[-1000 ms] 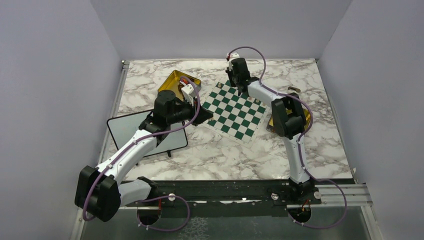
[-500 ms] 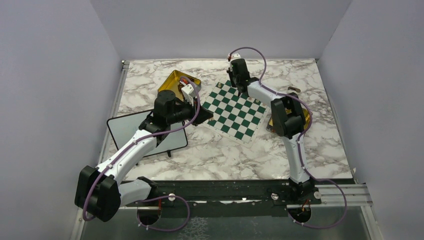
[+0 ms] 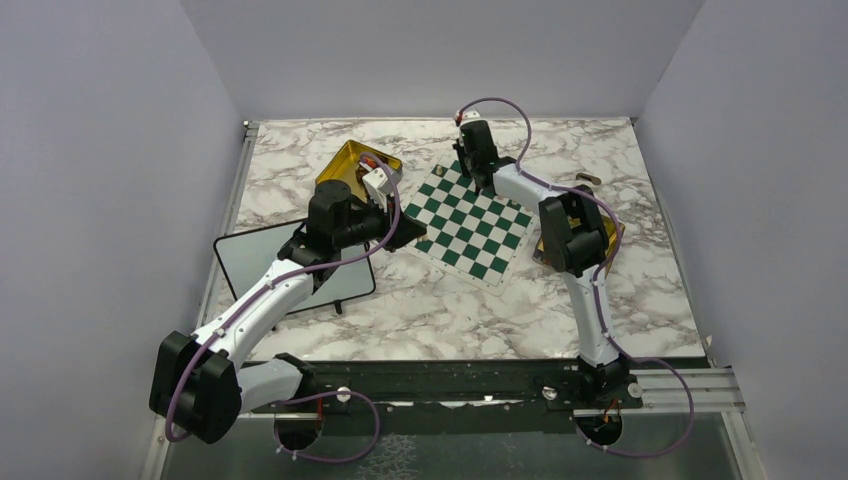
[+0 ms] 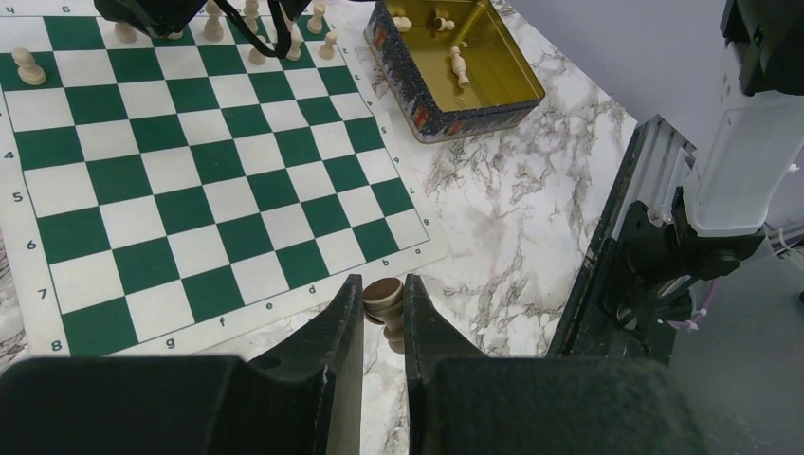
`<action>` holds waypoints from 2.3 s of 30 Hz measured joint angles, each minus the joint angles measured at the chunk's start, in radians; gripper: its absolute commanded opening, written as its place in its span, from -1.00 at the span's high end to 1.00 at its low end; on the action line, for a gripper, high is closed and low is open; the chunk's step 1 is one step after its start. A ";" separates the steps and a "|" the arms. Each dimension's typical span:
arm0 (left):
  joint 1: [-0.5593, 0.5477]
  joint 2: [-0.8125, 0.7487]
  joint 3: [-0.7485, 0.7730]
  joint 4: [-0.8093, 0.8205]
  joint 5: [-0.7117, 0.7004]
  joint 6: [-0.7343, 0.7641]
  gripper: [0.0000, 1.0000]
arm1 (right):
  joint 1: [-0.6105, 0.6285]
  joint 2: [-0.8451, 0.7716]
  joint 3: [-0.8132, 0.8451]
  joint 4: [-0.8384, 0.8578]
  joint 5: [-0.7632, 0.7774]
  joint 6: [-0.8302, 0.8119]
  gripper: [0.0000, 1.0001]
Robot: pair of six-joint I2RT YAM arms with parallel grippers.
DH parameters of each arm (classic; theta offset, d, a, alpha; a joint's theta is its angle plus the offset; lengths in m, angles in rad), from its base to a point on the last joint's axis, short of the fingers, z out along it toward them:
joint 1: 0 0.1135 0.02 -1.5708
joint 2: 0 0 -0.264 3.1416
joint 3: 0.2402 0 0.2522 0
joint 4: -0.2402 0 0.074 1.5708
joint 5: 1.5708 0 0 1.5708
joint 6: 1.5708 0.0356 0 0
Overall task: Set up the chess pieces on the board
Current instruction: Place the chess piece on the chessboard.
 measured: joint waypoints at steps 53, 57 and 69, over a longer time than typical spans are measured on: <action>0.000 -0.048 -0.031 0.094 -0.074 -0.208 1.00 | -0.008 -0.502 -0.328 -0.068 -0.373 0.238 0.00; 0.000 -0.055 -0.045 0.130 -0.118 -0.260 1.00 | -0.008 -0.607 -0.505 0.038 -0.537 0.426 0.00; 0.000 -0.055 -0.047 0.283 -0.283 -0.478 1.00 | -0.008 -0.727 -0.951 0.723 -0.839 1.126 -0.13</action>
